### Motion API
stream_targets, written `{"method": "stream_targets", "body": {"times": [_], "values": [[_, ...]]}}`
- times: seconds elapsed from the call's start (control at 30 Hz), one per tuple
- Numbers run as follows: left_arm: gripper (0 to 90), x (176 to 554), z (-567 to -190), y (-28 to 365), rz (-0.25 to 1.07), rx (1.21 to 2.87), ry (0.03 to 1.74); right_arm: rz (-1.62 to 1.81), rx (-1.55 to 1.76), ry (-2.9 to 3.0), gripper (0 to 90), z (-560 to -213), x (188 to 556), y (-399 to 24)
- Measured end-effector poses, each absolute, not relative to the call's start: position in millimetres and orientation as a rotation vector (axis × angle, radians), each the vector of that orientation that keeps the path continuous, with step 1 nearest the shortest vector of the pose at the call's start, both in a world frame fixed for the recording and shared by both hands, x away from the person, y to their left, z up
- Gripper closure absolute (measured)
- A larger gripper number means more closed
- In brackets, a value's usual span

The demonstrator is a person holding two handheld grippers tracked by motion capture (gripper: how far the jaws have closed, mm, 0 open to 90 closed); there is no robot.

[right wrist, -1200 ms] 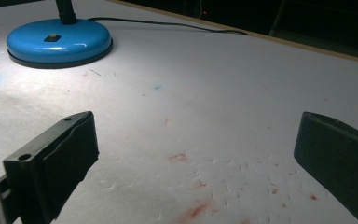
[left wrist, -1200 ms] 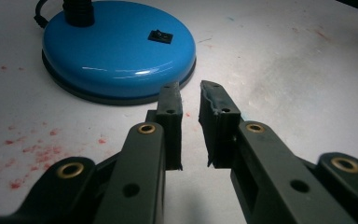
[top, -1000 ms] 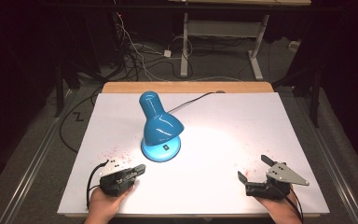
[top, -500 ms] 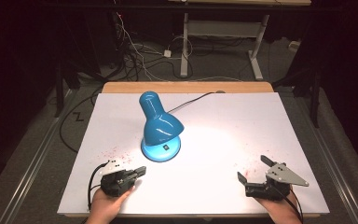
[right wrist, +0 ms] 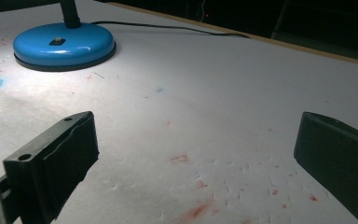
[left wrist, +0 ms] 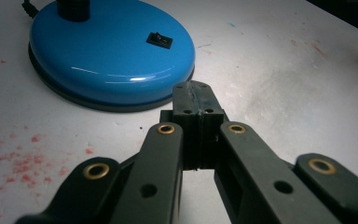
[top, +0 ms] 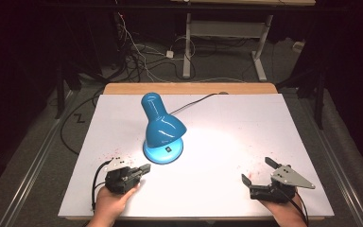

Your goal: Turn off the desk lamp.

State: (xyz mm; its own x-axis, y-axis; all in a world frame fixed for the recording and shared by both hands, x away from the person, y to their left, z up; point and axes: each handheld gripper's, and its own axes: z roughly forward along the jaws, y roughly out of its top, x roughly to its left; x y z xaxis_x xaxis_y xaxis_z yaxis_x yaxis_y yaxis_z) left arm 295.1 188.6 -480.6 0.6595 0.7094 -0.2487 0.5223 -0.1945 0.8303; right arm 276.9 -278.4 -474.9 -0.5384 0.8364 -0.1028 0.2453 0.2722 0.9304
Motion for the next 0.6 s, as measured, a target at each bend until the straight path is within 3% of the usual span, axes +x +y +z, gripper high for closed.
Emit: {"method": "stream_targets", "body": {"times": [0.6], "values": [[87.8,333.8,-476.5,181.3,0.245,1.845,0.946,1.283,0.971,1.939,0.3,-473.0,276.3,-277.2]]}}
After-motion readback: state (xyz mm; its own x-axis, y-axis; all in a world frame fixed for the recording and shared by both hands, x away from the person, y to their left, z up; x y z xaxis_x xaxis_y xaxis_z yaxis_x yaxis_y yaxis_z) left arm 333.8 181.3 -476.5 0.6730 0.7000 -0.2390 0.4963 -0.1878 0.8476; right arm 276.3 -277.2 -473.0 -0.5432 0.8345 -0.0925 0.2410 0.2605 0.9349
